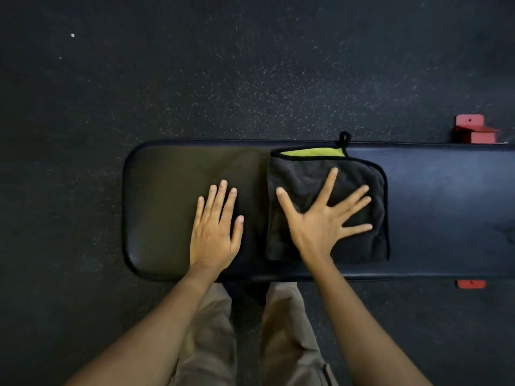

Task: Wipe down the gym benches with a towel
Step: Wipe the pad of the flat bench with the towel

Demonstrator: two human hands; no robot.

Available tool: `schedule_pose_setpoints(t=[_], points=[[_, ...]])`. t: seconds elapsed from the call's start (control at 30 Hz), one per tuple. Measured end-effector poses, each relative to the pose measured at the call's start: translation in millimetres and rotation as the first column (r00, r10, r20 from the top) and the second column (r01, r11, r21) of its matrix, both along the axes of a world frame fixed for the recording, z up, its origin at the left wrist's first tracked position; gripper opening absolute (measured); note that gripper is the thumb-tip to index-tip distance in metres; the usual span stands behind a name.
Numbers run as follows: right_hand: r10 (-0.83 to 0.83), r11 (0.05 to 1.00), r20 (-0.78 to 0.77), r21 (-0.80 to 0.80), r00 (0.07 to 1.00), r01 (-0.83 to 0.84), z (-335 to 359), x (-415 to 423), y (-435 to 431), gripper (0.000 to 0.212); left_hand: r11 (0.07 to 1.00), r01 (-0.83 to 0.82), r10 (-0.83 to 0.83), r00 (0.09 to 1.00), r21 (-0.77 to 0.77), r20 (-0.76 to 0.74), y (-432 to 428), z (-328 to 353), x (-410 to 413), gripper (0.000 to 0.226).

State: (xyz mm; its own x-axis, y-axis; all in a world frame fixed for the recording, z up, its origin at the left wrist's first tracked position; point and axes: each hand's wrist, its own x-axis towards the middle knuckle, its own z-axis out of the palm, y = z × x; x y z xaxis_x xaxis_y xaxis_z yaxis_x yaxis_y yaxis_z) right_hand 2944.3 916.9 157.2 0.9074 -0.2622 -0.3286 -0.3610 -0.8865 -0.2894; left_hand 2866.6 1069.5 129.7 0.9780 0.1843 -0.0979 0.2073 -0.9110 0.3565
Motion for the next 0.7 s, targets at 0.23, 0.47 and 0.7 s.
schedule_pose_setpoints(t=[0.23,0.47,0.7], points=[[0.609,0.792,0.124,-0.141,0.783,-0.593,-13.1,19.9,0.0,0.084,1.000,0.012,-0.012,1.000,-0.003,0.020,0.8,-2.2,0.3,0.052],[0.480,0.875,0.044,-0.102,0.876,-0.474,0.0,-41.8,-63.2,0.086,1.000,0.001,0.000,1.000,-0.007,0.019,0.0,-1.3,0.8,0.051],[0.388,0.914,-0.006,-0.129,0.922,-0.385,-10.5,78.3,36.0,0.086,1.000,0.013,-0.013,1.000,-0.021,0.010,3.1,-1.6,0.7,0.052]])
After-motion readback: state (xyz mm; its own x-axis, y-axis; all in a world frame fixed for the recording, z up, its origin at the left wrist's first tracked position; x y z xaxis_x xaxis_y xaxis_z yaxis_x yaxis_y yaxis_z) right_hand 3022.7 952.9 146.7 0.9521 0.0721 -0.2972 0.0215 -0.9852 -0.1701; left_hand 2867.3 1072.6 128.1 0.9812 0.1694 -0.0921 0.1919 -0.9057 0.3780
